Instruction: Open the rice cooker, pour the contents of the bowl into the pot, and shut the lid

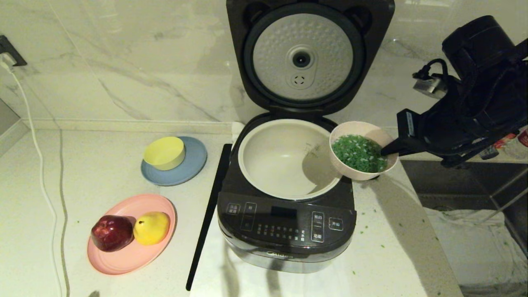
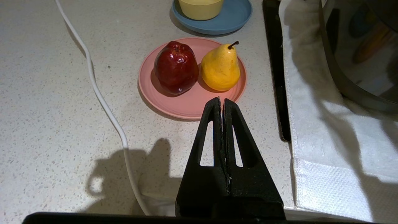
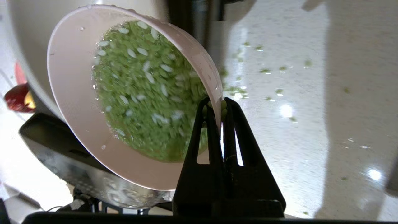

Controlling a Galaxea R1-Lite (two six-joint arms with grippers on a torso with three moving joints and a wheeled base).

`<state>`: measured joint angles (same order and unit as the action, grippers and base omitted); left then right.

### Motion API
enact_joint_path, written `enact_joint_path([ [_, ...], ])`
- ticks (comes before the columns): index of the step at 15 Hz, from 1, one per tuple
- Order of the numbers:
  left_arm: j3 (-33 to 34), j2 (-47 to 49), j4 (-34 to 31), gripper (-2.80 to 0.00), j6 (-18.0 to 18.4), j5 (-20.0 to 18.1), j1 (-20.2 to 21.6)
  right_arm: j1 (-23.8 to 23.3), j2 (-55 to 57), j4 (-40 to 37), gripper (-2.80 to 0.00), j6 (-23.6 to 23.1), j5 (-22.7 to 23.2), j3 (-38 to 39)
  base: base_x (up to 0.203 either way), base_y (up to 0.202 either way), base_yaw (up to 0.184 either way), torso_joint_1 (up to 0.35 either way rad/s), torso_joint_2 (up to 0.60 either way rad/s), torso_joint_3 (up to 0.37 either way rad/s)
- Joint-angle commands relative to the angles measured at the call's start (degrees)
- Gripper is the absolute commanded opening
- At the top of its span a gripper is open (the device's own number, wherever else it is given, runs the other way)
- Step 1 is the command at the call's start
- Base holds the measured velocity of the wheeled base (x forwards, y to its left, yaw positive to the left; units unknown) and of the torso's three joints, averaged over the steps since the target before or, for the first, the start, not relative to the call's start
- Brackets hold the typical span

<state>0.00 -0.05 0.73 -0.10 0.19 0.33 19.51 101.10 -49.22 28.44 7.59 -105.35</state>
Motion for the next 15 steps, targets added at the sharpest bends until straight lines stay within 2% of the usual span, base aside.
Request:
enact_joint_path([
  [1, 0.5, 0.0, 0.1, -2.80, -0.1, 0.0, 0.0, 2.2, 2.1, -0.3, -2.80, 0.6, 0.1, -1.3, 0.000, 0.000, 0.000, 0.000, 0.00, 0.000],
  [6, 0.5, 0.0, 0.0, -2.80, -0.1, 0.1, 0.0, 6.5, 3.8, -0.4, -2.80, 2.2, -1.0, -5.0, 0.000, 0.000, 0.000, 0.000, 0.00, 0.000],
  [10, 0.5, 0.0, 0.0, -2.80, 0.0, 0.1, 0.0, 8.8, 4.9, 0.0, -2.80, 2.2, -3.8, -5.1, 0.000, 0.000, 0.000, 0.000, 0.00, 0.000],
  [15, 0.5, 0.0, 0.0, -2.80, 0.0, 0.1, 0.0, 11.0, 5.3, 0.4, -2.80, 2.2, -4.2, -5.3, 0.000, 0.000, 0.000, 0.000, 0.00, 0.000],
])
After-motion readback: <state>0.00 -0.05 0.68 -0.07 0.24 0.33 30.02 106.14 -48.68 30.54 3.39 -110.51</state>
